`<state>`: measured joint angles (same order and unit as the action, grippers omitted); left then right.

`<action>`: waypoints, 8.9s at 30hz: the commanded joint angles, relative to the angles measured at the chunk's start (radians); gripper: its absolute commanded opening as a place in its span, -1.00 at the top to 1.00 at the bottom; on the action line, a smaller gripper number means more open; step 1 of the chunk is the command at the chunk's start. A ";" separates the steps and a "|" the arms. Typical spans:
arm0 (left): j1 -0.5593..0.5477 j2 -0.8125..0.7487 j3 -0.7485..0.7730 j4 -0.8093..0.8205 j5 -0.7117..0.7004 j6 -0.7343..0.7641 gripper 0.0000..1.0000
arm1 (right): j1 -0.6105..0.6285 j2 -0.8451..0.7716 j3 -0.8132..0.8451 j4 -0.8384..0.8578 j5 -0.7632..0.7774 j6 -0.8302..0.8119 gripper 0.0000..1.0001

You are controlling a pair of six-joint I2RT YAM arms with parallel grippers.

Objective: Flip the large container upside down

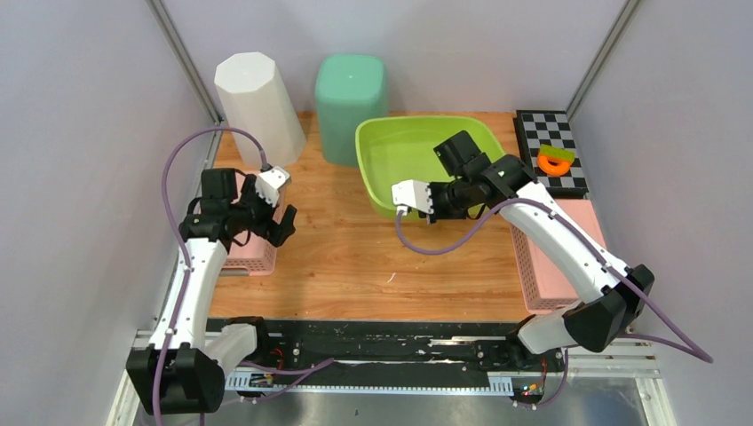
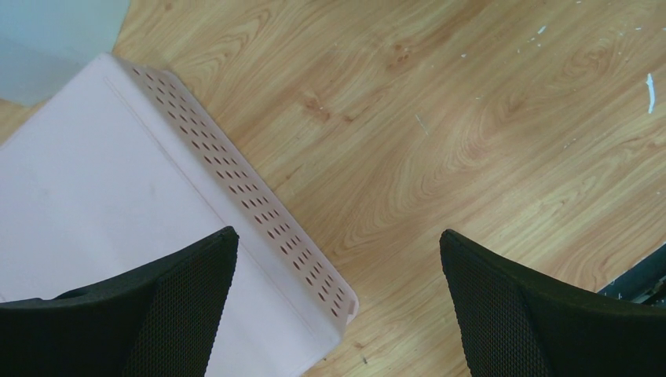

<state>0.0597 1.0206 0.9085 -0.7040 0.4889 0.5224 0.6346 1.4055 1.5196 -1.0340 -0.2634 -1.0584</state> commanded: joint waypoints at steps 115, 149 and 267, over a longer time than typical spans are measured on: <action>-0.498 -0.075 -0.080 -0.103 0.296 0.464 1.00 | 0.063 0.268 0.371 -0.456 -0.374 0.150 -0.10; -0.522 -0.065 -0.076 -0.156 0.259 0.615 -1.00 | 0.061 -0.110 -0.163 -0.052 -0.099 0.037 -0.07; -0.524 0.513 0.606 -0.897 0.935 0.784 0.88 | -0.269 -0.369 -0.184 -0.230 -0.239 -0.476 0.95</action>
<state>-0.5060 1.5002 1.4540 -1.6566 1.2736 1.3422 0.3584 1.0359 1.2556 -1.1549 -0.2863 -1.5391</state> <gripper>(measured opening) 0.102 0.240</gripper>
